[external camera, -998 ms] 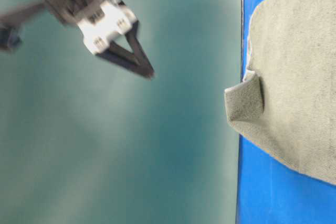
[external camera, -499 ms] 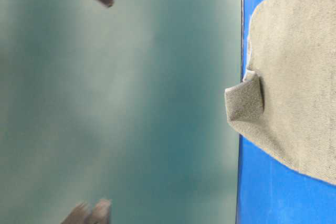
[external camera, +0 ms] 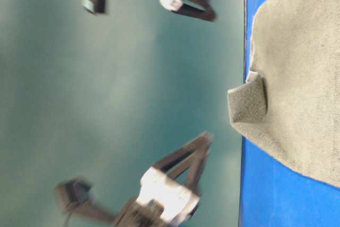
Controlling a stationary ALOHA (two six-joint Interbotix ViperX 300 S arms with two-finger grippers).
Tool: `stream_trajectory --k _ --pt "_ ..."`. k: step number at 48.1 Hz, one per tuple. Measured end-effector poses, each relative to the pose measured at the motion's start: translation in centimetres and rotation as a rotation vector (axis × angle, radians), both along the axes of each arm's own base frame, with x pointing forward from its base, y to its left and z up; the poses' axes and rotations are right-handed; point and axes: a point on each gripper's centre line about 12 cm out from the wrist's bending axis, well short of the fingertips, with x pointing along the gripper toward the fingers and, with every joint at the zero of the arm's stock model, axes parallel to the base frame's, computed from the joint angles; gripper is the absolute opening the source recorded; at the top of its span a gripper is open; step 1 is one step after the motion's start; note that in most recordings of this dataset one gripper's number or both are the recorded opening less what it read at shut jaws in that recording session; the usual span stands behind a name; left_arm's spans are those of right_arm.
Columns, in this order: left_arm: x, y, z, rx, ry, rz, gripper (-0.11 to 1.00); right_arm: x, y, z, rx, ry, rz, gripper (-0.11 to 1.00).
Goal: Fold a large towel.
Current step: 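Grasp the top corners of the lengthwise towel with both grippers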
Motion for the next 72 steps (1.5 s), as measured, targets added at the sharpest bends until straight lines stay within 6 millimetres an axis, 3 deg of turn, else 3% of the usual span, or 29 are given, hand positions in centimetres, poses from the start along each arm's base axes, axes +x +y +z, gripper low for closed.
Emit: stream_trajectory --k 8,14,24,30,34,38,43,49,59,68,72 --pt "2.5 2.5 -3.8 0.001 0.064 0.027 0.80 0.9 -2.3 -3.1 0.034 0.049 -0.015 0.68" --pt "3.7 4.1 -5.6 0.006 0.091 0.044 0.80 1.5 -3.3 -4.8 0.050 0.066 -0.011 0.68" --pt "3.6 7.0 -7.3 0.016 0.127 0.092 0.78 2.2 -5.0 -7.3 0.071 0.086 -0.009 0.68" --pt "2.7 9.1 -7.8 0.009 0.135 0.144 0.67 2.6 -5.6 -7.4 0.066 0.081 -0.006 0.65" --pt "2.2 10.1 -7.7 0.010 0.133 0.168 0.53 2.7 -5.6 -7.5 0.063 0.084 -0.001 0.55" --pt "2.3 9.9 -7.7 0.012 0.134 0.163 0.33 2.8 -5.6 -7.5 0.055 0.086 0.014 0.33" --pt "2.5 9.6 -7.7 0.013 0.134 0.154 0.18 2.9 -5.6 -7.6 0.051 0.083 0.027 0.07" --pt "2.5 9.6 -7.7 0.013 0.134 0.154 0.07 2.8 -5.5 -7.7 0.056 0.076 0.028 0.05" --pt "2.5 9.6 -7.0 0.024 0.131 0.148 0.06 2.1 -5.3 -6.8 0.050 0.079 0.006 0.05" --pt "2.1 9.9 -1.6 0.109 0.046 0.136 0.06 0.5 -4.9 -2.1 -0.020 0.047 -0.038 0.05" --pt "2.0 9.9 -0.6 0.131 0.030 0.131 0.06 -0.1 -4.6 -0.2 -0.050 0.020 -0.047 0.05"
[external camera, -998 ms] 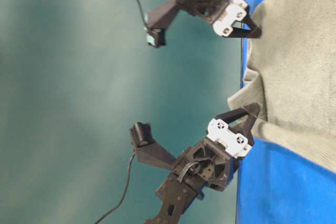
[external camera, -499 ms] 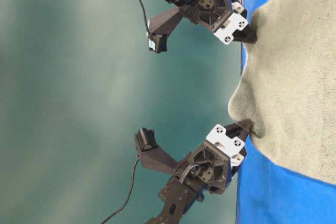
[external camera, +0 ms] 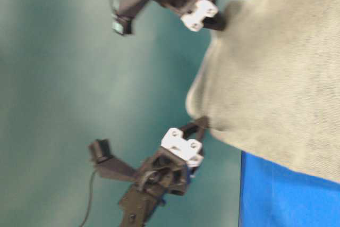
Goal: Fold a large towel.
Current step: 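Grasp the top corners of the lengthwise towel with both grippers, then fold the top half down over the bottom half with both grippers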
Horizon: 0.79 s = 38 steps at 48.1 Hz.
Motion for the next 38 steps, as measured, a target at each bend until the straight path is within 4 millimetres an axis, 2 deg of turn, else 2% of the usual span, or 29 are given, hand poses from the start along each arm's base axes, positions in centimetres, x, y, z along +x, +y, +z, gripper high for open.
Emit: stream_trajectory --k 8,14,22,26,38 --pt "-0.1 -0.2 0.1 -0.011 0.008 0.000 0.06 -0.8 1.3 2.2 -0.024 -0.047 -0.002 0.05" --pt "-0.3 -2.0 1.1 -0.009 0.005 -0.034 0.06 -0.6 3.7 3.4 -0.026 -0.088 0.034 0.05" --pt "-0.7 -6.2 2.7 0.000 -0.019 -0.125 0.06 -0.5 8.7 3.9 0.011 -0.113 0.104 0.05" --pt "-1.1 -9.4 3.0 -0.001 -0.022 -0.196 0.06 -0.8 11.0 3.8 0.039 -0.110 0.129 0.05" --pt "-2.3 -17.5 1.2 -0.043 0.035 -0.395 0.06 -1.3 19.1 3.3 0.125 -0.091 0.270 0.05"
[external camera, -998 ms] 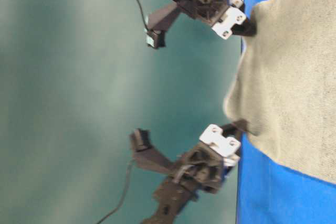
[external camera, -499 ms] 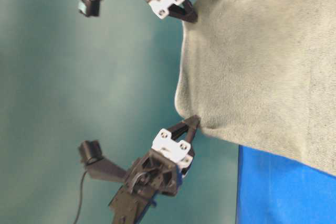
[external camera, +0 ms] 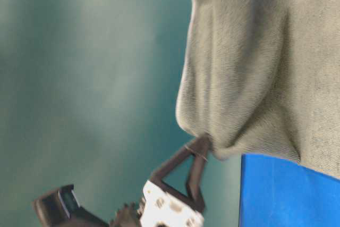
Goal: Fold a large towel.
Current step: 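Fold the top half down over the bottom half with both grippers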
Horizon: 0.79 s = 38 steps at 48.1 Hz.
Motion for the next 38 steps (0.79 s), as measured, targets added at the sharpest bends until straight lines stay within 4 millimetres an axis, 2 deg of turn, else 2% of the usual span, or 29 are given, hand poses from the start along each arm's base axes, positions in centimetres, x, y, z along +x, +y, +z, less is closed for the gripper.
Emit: stream_trajectory --k 11,24,28,33,38 --pt "-0.1 -6.5 -2.1 -0.025 0.064 -0.168 0.06 0.7 5.0 -1.5 0.068 0.038 0.100 0.05" --pt "0.0 -11.9 -4.9 -0.069 0.151 -0.276 0.06 2.4 9.9 -4.0 0.119 0.118 0.175 0.05" --pt "-0.2 -12.9 -5.1 -0.074 0.157 -0.298 0.06 2.9 10.9 -4.5 0.123 0.134 0.193 0.05" --pt "-0.2 -13.3 -5.2 -0.073 0.164 -0.308 0.08 3.4 11.3 -5.1 0.120 0.152 0.197 0.05" --pt "0.0 -13.6 -5.6 -0.072 0.178 -0.313 0.18 3.5 11.4 -5.6 0.123 0.167 0.194 0.05"
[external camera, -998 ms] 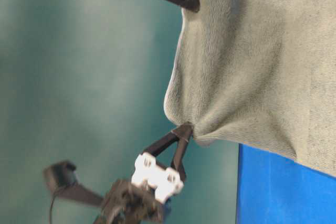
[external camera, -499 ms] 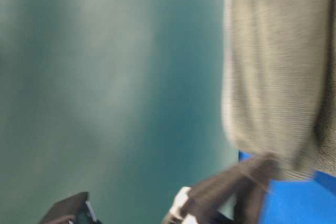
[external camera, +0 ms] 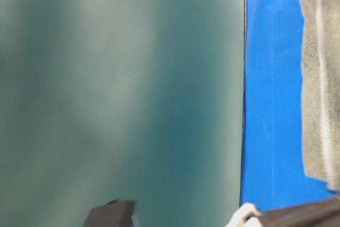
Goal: Fold a large towel.
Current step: 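Fold the top half down over the bottom half with both grippers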
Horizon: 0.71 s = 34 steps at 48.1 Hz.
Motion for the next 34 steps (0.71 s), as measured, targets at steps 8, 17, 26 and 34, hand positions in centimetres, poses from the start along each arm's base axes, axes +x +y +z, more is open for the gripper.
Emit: stream_trajectory --k 8,17,26,34 --pt "0.2 -0.4 0.0 0.002 -0.001 -0.011 0.56 0.4 0.6 0.2 0.030 -0.028 0.025 0.27" --pt "0.1 -0.7 0.2 0.002 0.004 -0.018 0.70 1.0 2.9 1.5 0.047 -0.073 0.093 0.68" --pt "-0.9 -2.5 3.0 -0.008 -0.020 -0.074 0.70 0.9 6.0 5.1 0.048 -0.142 0.161 0.61" --pt "-2.7 -4.0 7.3 -0.023 -0.090 -0.141 0.70 -0.4 7.4 9.1 0.024 -0.211 0.205 0.61"
